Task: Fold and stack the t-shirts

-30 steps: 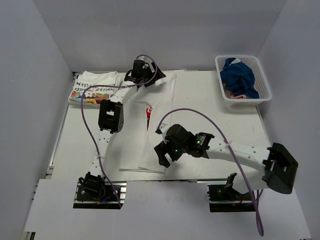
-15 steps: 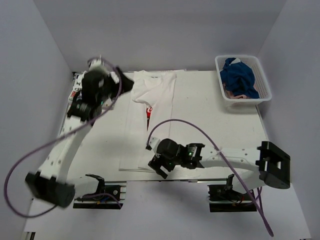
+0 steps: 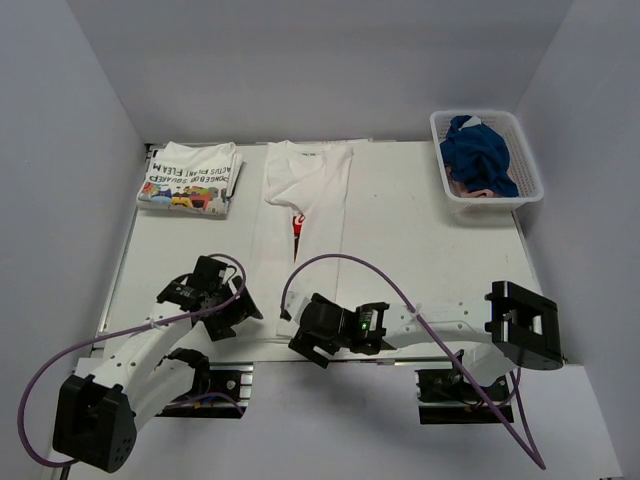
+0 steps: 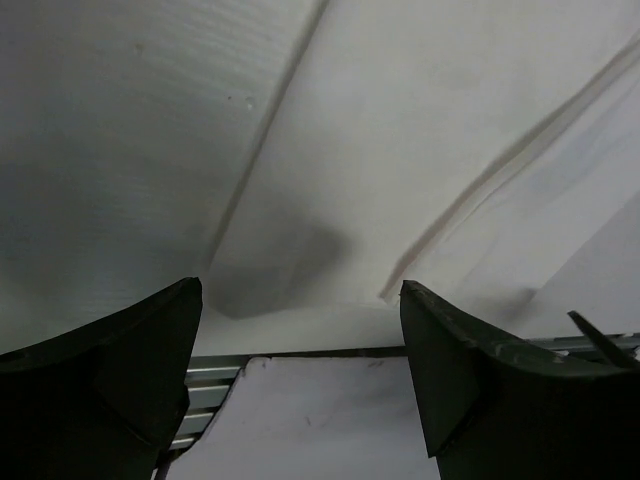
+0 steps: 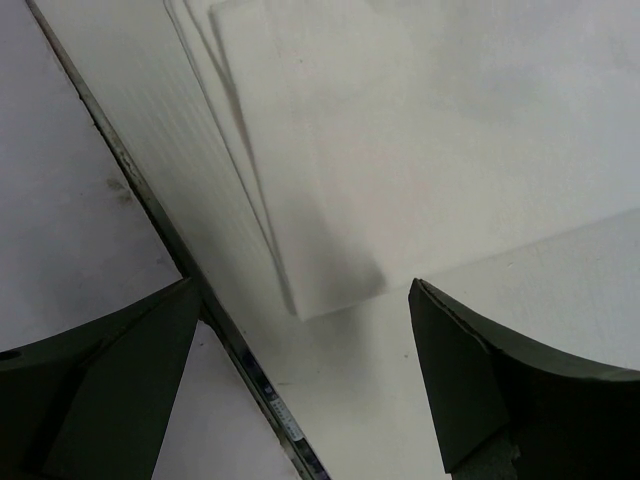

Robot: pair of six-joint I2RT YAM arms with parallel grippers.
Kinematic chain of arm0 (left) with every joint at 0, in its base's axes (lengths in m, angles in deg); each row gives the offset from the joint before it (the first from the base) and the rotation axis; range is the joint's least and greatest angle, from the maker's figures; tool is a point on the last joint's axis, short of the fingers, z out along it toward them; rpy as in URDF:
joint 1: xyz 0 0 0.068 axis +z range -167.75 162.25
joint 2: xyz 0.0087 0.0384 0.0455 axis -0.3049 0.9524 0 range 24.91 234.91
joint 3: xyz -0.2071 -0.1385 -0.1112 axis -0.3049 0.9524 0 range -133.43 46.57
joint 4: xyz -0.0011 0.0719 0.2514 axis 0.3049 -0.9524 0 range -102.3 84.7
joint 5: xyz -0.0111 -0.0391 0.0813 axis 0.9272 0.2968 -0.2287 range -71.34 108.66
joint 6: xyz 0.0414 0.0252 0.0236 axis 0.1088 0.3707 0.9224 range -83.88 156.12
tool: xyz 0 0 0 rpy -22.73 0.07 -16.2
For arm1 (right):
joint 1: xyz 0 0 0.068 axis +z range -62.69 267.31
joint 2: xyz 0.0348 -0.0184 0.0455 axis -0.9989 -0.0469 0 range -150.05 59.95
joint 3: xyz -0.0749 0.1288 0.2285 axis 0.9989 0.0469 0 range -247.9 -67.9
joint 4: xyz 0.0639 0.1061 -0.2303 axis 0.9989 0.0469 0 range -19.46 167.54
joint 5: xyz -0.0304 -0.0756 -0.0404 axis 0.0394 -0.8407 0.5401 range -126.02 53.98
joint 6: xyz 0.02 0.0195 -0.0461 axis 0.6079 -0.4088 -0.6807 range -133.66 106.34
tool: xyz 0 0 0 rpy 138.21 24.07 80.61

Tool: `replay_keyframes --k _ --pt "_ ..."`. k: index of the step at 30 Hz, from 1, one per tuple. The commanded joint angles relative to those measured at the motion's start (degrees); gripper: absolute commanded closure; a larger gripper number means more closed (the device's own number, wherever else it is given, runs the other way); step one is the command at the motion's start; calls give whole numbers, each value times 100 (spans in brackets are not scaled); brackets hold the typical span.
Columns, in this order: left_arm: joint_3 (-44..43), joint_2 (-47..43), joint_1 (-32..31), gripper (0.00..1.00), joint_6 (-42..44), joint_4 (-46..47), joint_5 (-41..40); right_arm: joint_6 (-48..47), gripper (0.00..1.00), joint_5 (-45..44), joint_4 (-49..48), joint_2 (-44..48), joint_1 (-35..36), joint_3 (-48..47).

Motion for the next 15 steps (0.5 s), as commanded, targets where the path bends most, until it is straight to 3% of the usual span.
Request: replay_keyframes --k 1,3,4,8,15 --pt "101 -13 -33 11 -370 -162 261 2 10 -343 -343 -47 68 85" --pt "162 -13 -33 20 -449 -277 173 29 10 -404 -361 -117 68 85" --pt "162 -13 -33 30 -519 -278 173 64 10 -405 -370 -134 68 103" --pt "162 -13 -85 47 -766 -279 -197 99 10 -388 -405 -257 68 76" --pt "215 242 -85 55 -924 -260 -249 -6 11 -405 -475 -249 77 50"
